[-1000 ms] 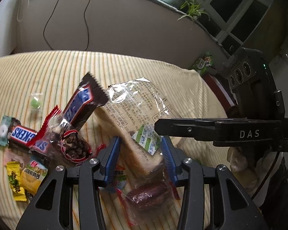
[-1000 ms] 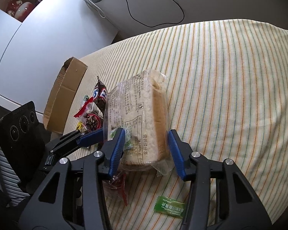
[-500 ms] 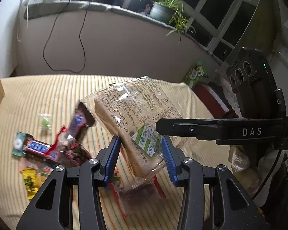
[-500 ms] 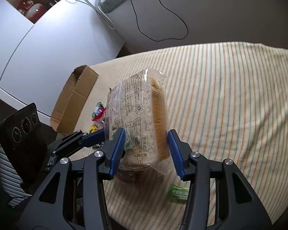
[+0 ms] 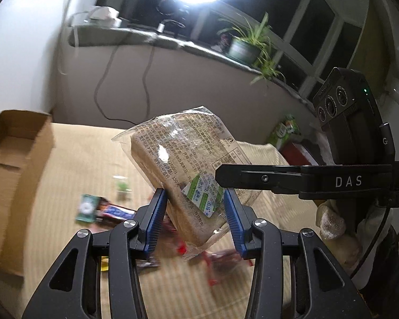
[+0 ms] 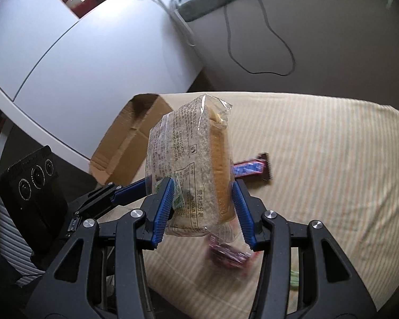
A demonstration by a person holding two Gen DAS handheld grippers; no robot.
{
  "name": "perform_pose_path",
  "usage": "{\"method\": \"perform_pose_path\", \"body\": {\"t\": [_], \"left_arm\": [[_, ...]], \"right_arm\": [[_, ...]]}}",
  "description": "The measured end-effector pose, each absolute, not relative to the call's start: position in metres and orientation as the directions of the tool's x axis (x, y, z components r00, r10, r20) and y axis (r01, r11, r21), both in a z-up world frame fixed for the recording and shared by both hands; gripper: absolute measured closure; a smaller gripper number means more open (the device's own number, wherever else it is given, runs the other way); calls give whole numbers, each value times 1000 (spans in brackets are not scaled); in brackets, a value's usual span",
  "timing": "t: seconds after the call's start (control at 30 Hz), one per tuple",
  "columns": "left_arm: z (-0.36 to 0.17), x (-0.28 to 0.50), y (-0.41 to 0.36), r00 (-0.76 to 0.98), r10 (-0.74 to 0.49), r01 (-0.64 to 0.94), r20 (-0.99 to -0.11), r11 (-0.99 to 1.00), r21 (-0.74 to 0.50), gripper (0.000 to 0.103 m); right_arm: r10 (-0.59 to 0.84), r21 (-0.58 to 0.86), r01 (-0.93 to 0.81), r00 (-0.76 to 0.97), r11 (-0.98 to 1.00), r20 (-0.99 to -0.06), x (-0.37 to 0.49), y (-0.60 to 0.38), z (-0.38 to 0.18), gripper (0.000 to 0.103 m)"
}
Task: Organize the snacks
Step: 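Lift the bread loaf with both grippers and carry it over the cardboard box, then open both grippers to drop the bread loaf into the box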
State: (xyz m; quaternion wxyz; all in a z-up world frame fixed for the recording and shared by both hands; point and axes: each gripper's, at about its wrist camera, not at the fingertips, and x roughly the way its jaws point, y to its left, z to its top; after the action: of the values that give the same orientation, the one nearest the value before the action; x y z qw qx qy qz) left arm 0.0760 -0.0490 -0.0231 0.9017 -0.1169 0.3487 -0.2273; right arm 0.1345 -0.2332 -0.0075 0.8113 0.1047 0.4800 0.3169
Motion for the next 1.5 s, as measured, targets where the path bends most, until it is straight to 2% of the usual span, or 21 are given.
{"method": "perform_pose_path", "body": {"t": [0.4,0.93,1.3,1.5], "left_arm": [[-13,76,42,737,-355,162,-575,919,-360,61],[-34,62,146,773,-185,-53,-607,934,-352,61],[-56,64,167,751,-153,-116,-643,927,-357,61],[-57,64,167,752,-114,-136,-649,937,-322,61]], "right_arm": [[674,490,-526,240,695,-699,156,-126,-5,54],[705,513,-631,78,583,-705,162,11,-29,54],[676,507,-648,17,569,-736,162,45,-54,54],[664,479,-653,50,587,-746,168,50,-50,54]]}}
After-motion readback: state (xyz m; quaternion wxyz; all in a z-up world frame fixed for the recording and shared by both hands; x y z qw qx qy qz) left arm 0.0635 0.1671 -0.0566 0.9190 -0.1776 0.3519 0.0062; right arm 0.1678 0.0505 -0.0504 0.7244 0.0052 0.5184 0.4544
